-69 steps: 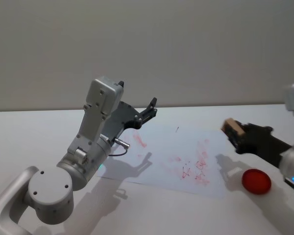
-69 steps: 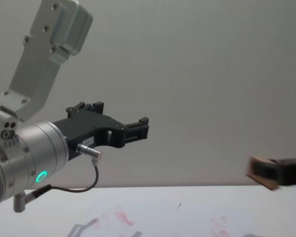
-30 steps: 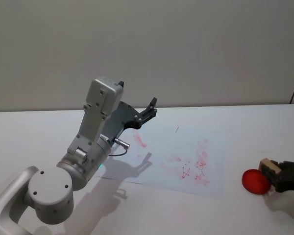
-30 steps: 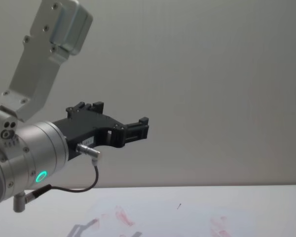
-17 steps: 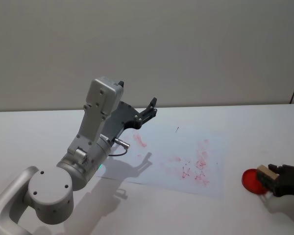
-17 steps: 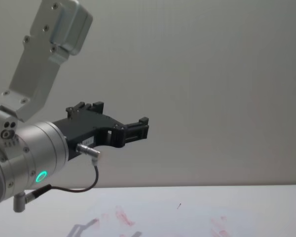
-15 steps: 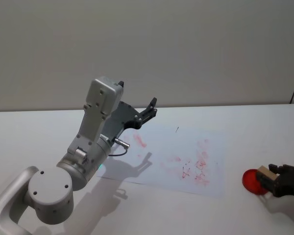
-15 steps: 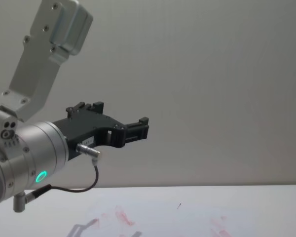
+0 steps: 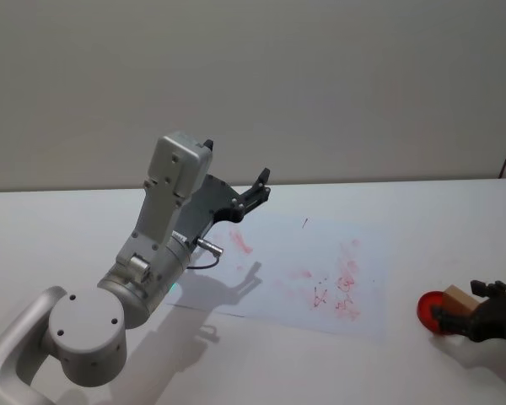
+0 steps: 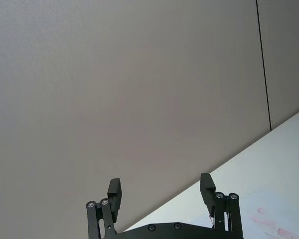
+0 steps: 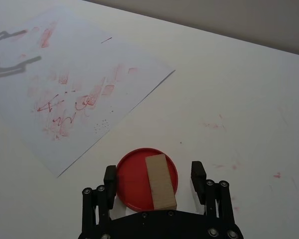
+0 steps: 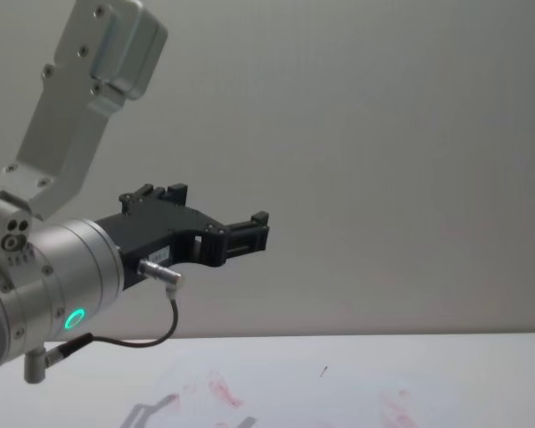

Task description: Use the one hand to pick up the stamp and affix it onto the A4 paper.

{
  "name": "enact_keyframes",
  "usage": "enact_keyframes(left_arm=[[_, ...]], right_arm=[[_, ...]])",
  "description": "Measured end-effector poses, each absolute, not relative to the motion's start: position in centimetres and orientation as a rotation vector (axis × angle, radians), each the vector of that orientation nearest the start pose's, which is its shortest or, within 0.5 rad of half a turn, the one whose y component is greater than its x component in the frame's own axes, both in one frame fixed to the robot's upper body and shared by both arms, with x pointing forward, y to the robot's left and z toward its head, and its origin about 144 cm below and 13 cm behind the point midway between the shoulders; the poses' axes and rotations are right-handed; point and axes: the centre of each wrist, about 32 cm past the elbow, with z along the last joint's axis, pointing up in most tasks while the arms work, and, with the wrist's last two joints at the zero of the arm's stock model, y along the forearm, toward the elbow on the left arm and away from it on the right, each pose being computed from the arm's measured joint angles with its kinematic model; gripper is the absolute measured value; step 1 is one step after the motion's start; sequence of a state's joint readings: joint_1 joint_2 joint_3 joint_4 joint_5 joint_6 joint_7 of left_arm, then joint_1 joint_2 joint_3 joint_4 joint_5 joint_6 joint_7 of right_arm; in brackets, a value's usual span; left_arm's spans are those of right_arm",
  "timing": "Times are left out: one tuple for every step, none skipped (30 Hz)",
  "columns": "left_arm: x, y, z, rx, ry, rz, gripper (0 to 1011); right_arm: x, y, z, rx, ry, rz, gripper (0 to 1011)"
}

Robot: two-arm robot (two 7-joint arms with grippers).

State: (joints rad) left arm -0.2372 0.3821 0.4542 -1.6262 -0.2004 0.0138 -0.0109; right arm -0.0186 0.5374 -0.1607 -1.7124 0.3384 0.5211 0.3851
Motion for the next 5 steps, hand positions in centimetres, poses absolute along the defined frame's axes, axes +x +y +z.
enact_keyframes(left_arm=[[49.2, 19.84, 120.44, 0.061, -0.268, 1.124, 1001], [49.2, 19.84, 120.44, 0.061, -0.268, 1.124, 1001], [49.2, 19.84, 120.44, 0.061, -0.268, 1.124, 1001], [49.2, 19.84, 120.44, 0.061, -0.268, 1.124, 1001], [49.2, 19.84, 120.44, 0.061, -0.268, 1.124, 1001]], right_arm=[[44.77, -31.37, 118.53, -0.481, 0.276, -1.003, 904], [44.77, -31.36, 118.53, -0.481, 0.276, -1.003, 916], [44.77, -31.36, 118.52, -0.481, 0.276, -1.003, 960], [44.77, -31.36, 118.52, -0.481, 0.276, -1.002, 981], [44.77, -31.35, 118.51, -0.481, 0.276, -1.002, 1001]])
